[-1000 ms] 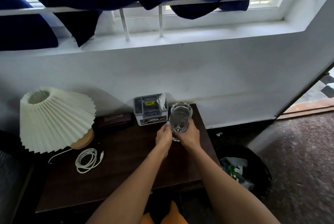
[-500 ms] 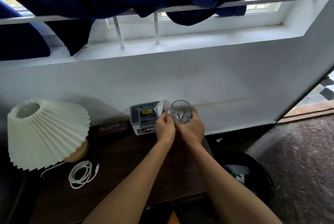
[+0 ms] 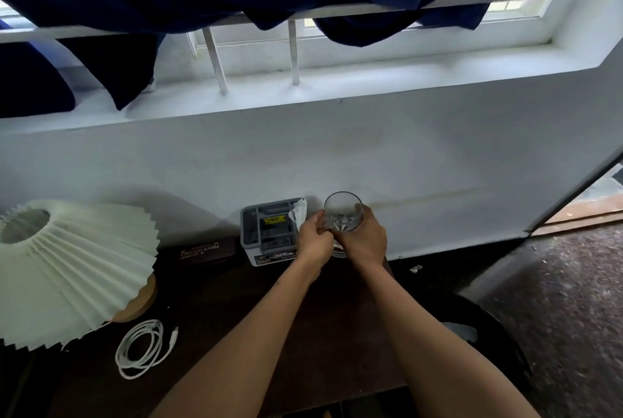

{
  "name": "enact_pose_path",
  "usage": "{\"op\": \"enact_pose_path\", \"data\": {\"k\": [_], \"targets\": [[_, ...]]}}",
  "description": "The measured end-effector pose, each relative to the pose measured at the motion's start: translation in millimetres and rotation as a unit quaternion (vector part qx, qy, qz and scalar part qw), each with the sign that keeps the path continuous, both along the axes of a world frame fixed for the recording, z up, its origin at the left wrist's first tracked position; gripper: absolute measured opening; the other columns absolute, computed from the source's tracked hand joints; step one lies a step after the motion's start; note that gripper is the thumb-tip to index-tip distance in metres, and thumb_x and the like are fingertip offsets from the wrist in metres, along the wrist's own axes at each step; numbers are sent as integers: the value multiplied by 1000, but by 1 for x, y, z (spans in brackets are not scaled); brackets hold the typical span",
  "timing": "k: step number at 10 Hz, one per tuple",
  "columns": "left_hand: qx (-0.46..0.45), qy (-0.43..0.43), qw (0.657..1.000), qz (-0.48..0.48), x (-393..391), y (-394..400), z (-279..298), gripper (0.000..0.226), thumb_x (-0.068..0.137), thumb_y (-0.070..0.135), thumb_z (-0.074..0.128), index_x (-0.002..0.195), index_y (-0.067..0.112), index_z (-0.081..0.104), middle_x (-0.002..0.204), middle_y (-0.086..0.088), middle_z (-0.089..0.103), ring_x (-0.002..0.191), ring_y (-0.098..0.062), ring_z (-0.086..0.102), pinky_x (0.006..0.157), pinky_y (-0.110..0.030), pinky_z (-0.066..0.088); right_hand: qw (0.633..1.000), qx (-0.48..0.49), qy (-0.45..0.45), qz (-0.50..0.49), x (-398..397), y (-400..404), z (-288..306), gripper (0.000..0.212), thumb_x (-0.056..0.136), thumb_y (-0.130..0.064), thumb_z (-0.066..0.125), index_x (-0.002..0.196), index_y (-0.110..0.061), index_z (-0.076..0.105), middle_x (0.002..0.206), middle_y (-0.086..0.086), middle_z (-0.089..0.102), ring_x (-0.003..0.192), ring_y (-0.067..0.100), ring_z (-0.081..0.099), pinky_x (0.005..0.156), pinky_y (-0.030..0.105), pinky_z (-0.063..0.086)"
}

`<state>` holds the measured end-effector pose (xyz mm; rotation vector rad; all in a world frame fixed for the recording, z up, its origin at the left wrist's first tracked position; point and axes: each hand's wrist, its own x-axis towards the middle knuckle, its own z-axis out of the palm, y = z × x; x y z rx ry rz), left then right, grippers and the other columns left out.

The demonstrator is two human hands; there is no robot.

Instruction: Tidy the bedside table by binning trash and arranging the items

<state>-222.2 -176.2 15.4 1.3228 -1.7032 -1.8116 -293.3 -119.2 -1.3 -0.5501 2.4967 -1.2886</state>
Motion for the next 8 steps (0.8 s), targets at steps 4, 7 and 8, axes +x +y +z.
{"op": "enact_pose_path", "data": {"k": [4,7,8], "targets": [[25,-5,999,-39,-1,-3,-4,69,84,-20,32,146,9,30,149,-11,39,138,-22,37,115,-37,32,1000,26,-1,6,-5,-4,-8,74,62,-40,82,125,-18,50,117,8,66,108,31,62,84,36,51],[12,1,999,-38,22,10,7,67,82,-22,33,143,5,33,147,-12,42,138,-22,37,111,-28,33,997,54,-45,19,1,0,3,62,72,-21,74,125,-11,44,118,15,63,111,35,58,86,38,50],[-1,-13,1000,-14,43,21,4,63,83,-19,36,141,6,37,144,-11,45,136,-22,40,109,-28,31,998,66,-25,5,18,13,0,62,78,-22,68,131,-9,39,126,18,56,116,38,54,89,41,48]]}}
